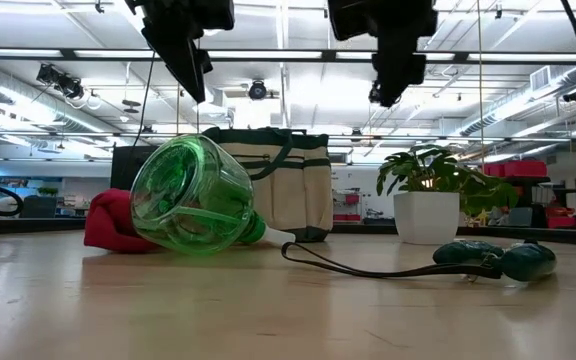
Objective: Pick & Place Garden tools in Gardening bag
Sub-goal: Put the dark green shears into the green gardening bag
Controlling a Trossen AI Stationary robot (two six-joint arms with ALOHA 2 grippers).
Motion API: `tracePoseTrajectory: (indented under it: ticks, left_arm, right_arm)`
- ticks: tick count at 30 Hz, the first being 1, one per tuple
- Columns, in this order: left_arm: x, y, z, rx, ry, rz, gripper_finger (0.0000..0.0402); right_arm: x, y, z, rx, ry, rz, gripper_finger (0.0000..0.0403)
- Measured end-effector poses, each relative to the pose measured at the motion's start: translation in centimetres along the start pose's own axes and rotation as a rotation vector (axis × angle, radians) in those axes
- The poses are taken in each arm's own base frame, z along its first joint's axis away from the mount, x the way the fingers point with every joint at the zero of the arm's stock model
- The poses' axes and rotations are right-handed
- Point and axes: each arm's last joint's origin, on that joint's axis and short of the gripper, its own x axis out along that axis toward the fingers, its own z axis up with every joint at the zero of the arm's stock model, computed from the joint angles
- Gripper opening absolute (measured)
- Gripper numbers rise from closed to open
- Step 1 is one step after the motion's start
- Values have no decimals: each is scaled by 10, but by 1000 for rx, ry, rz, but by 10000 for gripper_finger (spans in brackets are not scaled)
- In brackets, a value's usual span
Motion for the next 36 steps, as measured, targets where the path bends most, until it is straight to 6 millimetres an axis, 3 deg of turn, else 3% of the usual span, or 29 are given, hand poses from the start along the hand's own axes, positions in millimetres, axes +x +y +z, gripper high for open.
tracePoseTrajectory:
  ticks: [18,28,36]
  left_arm:
    - [0,0,0,0,0,1,177]
    - [0,0,0,0,0,1,177]
    - [0,0,0,0,0,1,177]
  right_arm:
    - [17,56,-45,-185,-6,-149,174]
    - [57,64,-70,-262,-10,-90,174]
    - [86,59,-84,-299,-24,-36,174]
